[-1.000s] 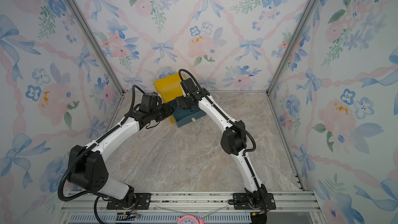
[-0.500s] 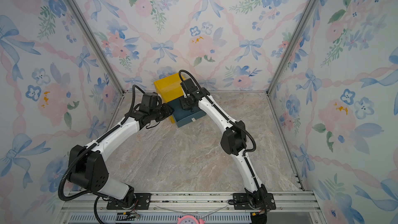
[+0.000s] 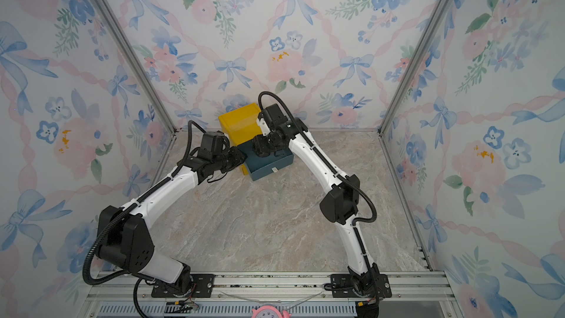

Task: Take the mice out of the drawer
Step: Pick up the mouse from the drawer, then place the mouse at the center of the board.

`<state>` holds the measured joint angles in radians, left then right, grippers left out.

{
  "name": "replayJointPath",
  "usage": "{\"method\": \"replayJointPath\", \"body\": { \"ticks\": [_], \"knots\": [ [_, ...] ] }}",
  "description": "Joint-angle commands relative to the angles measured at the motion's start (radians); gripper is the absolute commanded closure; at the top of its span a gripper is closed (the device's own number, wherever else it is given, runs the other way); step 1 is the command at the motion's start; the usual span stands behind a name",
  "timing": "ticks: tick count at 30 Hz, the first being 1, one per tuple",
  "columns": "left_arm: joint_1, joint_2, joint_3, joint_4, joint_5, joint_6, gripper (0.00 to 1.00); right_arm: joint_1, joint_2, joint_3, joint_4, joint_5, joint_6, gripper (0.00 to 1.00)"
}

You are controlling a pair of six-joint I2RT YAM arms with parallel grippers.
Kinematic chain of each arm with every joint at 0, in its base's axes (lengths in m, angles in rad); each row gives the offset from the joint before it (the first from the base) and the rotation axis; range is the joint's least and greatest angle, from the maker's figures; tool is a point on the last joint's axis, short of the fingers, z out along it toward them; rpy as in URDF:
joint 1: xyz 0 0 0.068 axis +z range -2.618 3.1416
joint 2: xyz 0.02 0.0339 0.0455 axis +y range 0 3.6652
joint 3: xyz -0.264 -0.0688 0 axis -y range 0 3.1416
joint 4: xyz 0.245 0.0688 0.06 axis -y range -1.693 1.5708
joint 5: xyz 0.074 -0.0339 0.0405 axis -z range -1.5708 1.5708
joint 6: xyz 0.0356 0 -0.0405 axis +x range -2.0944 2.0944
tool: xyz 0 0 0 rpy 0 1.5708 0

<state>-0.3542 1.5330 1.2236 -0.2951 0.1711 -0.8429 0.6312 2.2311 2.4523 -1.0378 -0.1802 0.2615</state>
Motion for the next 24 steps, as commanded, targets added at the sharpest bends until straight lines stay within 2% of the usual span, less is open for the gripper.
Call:
{"method": "replayJointPath", "body": {
  "ticks": [1, 4, 7, 14, 18, 24],
  "knots": [
    [-0.005, 0.037, 0.005, -0.047, -0.013, -0.003, 0.69, -0.017, -0.083, -0.013, -0.08, -0.066, -0.004, 0.48],
    [-0.004, 0.04, 0.011, -0.047, -0.008, -0.002, 0.69, -0.03, -0.187, -0.117, -0.062, -0.073, 0.007, 0.49],
    [-0.004, 0.039, 0.014, -0.047, -0.006, 0.0, 0.69, -0.059, -0.351, -0.324, 0.038, -0.045, 0.031, 0.48],
    [-0.004, 0.024, 0.016, -0.047, -0.001, 0.002, 0.68, -0.247, -0.682, -0.812, 0.205, 0.053, 0.123, 0.46],
    [-0.004, 0.017, 0.022, -0.046, -0.003, 0.001, 0.66, -0.303, -0.742, -1.037, 0.268, 0.149, 0.155, 0.46],
    [-0.004, 0.008, 0.021, -0.047, -0.007, -0.004, 0.65, -0.293, -0.734, -1.339, 0.495, 0.191, 0.248, 0.47]
  ]
}}
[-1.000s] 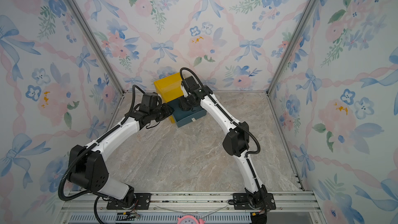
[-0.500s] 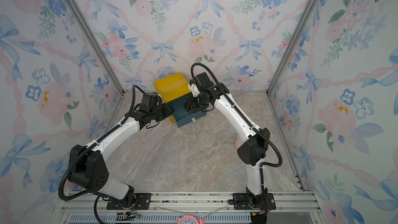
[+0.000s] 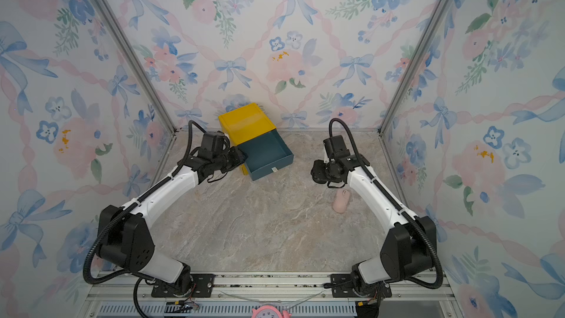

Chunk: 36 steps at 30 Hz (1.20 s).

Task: Take the mice out of the drawer
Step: Place the mouse at the center of the board, then close the drawer of the storage box.

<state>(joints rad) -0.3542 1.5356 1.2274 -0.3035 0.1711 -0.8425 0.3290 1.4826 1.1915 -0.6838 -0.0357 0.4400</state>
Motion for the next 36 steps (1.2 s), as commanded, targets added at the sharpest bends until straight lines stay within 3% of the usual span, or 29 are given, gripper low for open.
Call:
{"method": "replayJointPath", "body": {
  "ticks": [1, 11, 21, 27, 31, 36],
  "knots": [
    [-0.004, 0.003, 0.017, -0.039, -0.008, -0.005, 0.65, 0.012, 0.025, -0.107, 0.171, 0.049, 0.078, 0.47],
    [-0.004, 0.007, 0.02, -0.039, -0.01, -0.006, 0.65, 0.061, 0.167, -0.192, 0.276, 0.156, 0.116, 0.44],
    [-0.004, -0.003, 0.018, -0.039, -0.003, -0.003, 0.64, 0.072, 0.178, -0.164, 0.229, 0.161, 0.106, 0.23],
    [0.001, -0.025, 0.021, -0.038, 0.006, 0.005, 0.62, 0.126, 0.027, -0.106, 0.177, 0.117, 0.1, 0.35],
    [0.015, -0.051, 0.018, -0.039, 0.011, 0.005, 0.6, 0.17, 0.056, -0.022, 0.159, 0.026, 0.116, 0.42],
    [0.026, -0.079, 0.027, -0.04, 0.044, 0.011, 0.56, 0.251, 0.099, 0.117, 0.175, 0.01, 0.138, 0.46]
  ]
}}
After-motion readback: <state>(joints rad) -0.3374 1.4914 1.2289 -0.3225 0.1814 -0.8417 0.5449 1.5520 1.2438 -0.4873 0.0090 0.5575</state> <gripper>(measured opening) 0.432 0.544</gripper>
